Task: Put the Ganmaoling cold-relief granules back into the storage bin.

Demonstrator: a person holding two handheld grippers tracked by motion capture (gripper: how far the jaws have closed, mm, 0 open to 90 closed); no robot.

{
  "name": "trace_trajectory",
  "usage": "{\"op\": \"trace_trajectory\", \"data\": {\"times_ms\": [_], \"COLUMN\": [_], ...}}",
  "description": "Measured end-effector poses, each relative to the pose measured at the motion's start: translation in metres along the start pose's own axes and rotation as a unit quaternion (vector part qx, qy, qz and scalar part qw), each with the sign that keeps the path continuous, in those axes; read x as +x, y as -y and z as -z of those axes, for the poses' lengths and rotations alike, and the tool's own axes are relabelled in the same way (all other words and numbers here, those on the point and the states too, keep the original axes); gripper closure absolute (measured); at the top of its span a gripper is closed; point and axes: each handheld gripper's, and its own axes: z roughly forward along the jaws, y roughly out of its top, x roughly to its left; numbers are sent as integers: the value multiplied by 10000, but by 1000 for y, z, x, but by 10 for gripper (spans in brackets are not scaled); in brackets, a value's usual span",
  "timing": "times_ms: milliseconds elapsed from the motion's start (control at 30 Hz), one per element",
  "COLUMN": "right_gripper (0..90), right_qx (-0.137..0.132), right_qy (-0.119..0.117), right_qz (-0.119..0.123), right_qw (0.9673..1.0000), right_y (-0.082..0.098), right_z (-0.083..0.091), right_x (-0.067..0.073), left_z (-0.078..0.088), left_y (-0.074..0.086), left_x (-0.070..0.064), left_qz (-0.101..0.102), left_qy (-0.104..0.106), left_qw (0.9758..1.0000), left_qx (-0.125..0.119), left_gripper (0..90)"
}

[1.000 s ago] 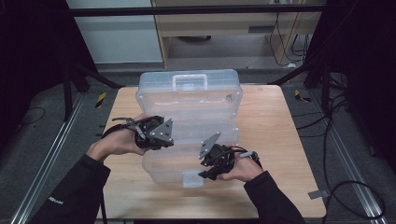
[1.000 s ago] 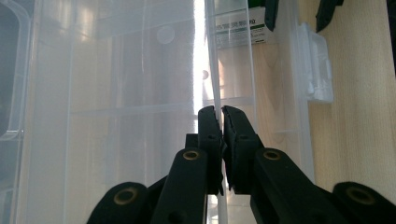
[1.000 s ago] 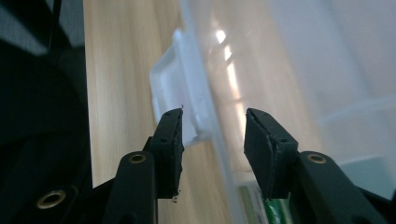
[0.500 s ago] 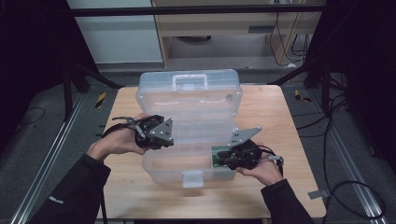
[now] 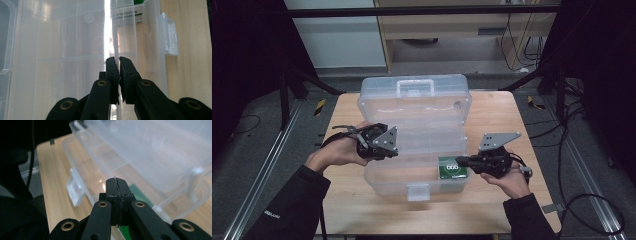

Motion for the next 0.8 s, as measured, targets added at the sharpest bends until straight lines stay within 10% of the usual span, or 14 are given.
{"op": "trace_trajectory", "data": {"times_ms": [367,800], "right_gripper": [900,900], "right_qx": [-727,-793], "right_qy": [564,1011], "right_qz": [-334,-745], "right_qw": [9952,9889], "right_y": [-20,-31], "right_z": [8,0], "right_x": [-24,-63], "left_z": [0,0], "left_y": [0,1], "left_x": [0,-1], "left_qz": [14,51], "left_qy": [-6,-2], "left_qw": [10000,10000], "left_qx": [-9,-36], "left_gripper": [853,853]}}
